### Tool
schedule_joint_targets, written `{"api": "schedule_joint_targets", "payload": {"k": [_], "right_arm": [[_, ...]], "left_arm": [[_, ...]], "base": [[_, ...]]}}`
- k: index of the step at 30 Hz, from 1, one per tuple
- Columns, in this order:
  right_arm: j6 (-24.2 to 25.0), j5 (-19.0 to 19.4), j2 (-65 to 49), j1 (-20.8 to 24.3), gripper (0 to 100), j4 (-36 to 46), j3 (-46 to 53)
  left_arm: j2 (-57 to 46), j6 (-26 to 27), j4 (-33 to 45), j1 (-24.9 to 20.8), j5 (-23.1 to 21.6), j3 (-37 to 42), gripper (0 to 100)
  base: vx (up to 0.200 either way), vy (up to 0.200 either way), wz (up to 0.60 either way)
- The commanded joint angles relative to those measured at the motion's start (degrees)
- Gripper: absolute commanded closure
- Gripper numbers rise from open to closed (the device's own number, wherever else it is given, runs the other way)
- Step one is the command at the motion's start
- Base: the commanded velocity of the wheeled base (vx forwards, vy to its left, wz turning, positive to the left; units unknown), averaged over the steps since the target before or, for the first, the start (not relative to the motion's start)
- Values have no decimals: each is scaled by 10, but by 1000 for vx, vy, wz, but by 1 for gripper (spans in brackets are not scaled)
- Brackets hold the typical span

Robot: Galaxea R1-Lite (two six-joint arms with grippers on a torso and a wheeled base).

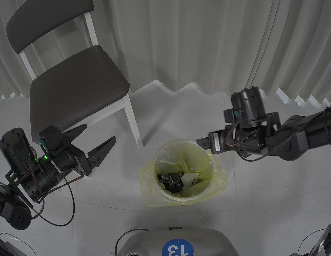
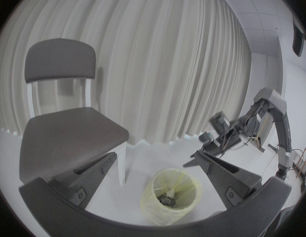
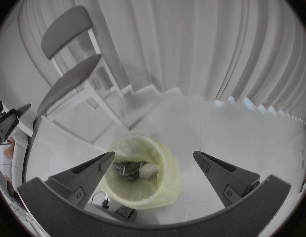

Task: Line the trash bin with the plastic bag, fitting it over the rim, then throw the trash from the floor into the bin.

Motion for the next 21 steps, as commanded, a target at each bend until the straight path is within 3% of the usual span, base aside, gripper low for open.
{"api": "schedule_joint_targets", "payload": {"k": [1,5,6,7,10,15,21], "right_arm": [[-10,-8,-82,-48,0,-91,123],[-7,-6,-69,-64,0,-224,205],[-7,-6,-69,-64,0,-224,205],[-5,-1,-45,-75,0,-278,231],[5,8,-1,-97,0,-323,234],[60,53,43,-120,0,-335,225],[80,72,90,-123,0,-331,194]], "left_arm": [[62,-9,-13,19,3,-46,0],[60,-27,-16,42,26,-82,0],[60,-27,-16,42,26,-82,0],[57,-28,-17,68,42,-99,0],[40,-27,-13,95,48,-117,0],[0,-28,7,104,46,-105,0],[-47,11,118,102,70,-107,0]], "base": [[0,0,0],[0,0,0],[0,0,0],[0,0,0],[0,0,0],[0,0,0],[0,0,0]]}}
